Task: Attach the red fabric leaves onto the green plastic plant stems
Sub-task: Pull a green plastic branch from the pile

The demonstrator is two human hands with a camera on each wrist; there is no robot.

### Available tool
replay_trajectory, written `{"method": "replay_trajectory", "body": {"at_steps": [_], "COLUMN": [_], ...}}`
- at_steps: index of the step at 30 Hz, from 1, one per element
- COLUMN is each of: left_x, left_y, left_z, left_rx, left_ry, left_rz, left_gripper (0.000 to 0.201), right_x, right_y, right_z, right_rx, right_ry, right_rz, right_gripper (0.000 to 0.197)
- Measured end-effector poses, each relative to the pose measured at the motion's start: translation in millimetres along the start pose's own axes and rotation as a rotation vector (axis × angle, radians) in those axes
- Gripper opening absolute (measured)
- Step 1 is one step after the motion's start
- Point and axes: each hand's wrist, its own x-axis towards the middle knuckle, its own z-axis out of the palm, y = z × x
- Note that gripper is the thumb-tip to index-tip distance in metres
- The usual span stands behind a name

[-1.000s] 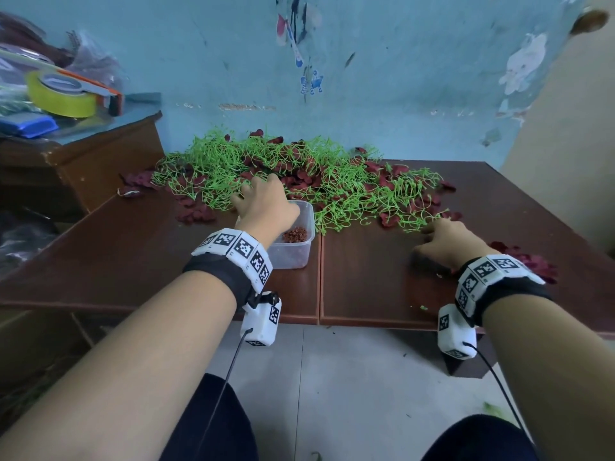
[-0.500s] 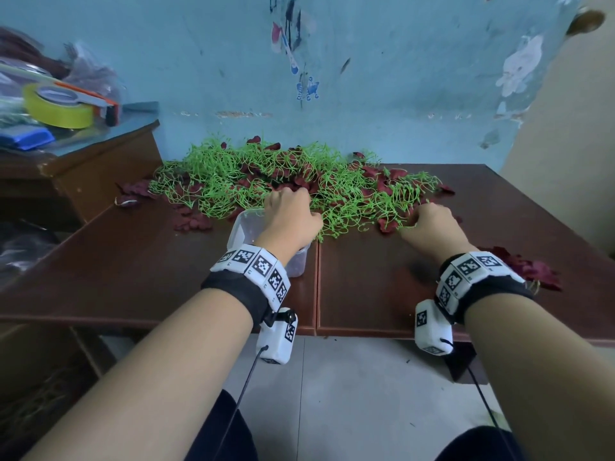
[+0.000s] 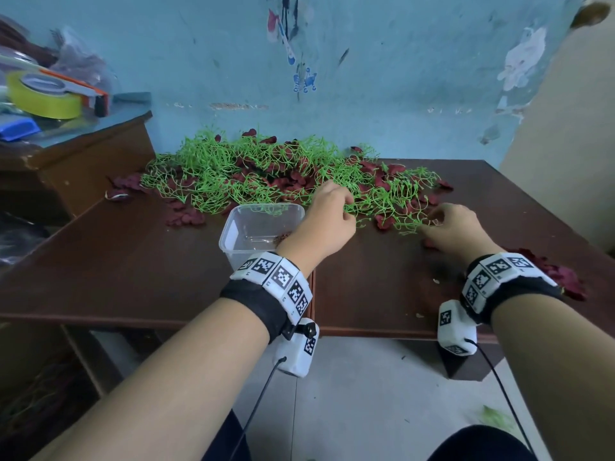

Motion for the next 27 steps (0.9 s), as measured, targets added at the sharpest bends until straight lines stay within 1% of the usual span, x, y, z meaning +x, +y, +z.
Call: {"method": "replay_trajectory", "body": {"at_steps": [3,5,10,15,19,20,21,23,24,25,26,27], "left_x": [-3,-3,5,16,25,27,28,28,29,29,28,28], "left_y": [9,11,11,-1,-11,-12,-12,-13,-14,-16,-18,-19], "left_z": [5,10,22,36,41,40,38,36,36,37,38,38], "left_rx": [-0.026,-0.039,-0.001,0.087,0.154,0.152,0.152,0.163,0.169,0.171,0.167,0.158], "left_ry": [-0.133,-0.181,-0.215,-0.280,-0.237,-0.220,-0.209,-0.208,-0.218,-0.228,-0.237,-0.244], "left_rz": [0.046,0.029,-0.074,-0.173,-0.244,-0.262,-0.281,-0.322,-0.335,-0.341,-0.342,-0.343], "left_gripper": [0.033,0.035,0.044,0.050,0.048,0.046,0.043,0.040,0.041,0.042,0.045,0.048], "right_x": [0,-1,-2,7,16,17,17,17,17,18,19,19], "right_y": [11,20,31,35,30,26,23,18,16,15,14,12], "right_z": [-6,-10,-24,-33,-27,-26,-25,-23,-22,-20,-20,-20], "right_rx": [-0.008,0.006,-0.022,-0.081,-0.092,-0.097,-0.107,-0.128,-0.156,-0.184,-0.206,-0.214], "right_ry": [0.020,0.032,0.023,-0.007,-0.009,-0.018,-0.043,-0.158,-0.218,-0.250,-0.243,-0.213], "right_rz": [0.008,0.016,-0.006,-0.020,-0.049,-0.063,-0.084,-0.091,-0.079,-0.074,-0.067,-0.059], "right_gripper": [0.033,0.028,0.027,0.026,0.028,0.031,0.040,0.059,0.061,0.054,0.037,0.016]}}
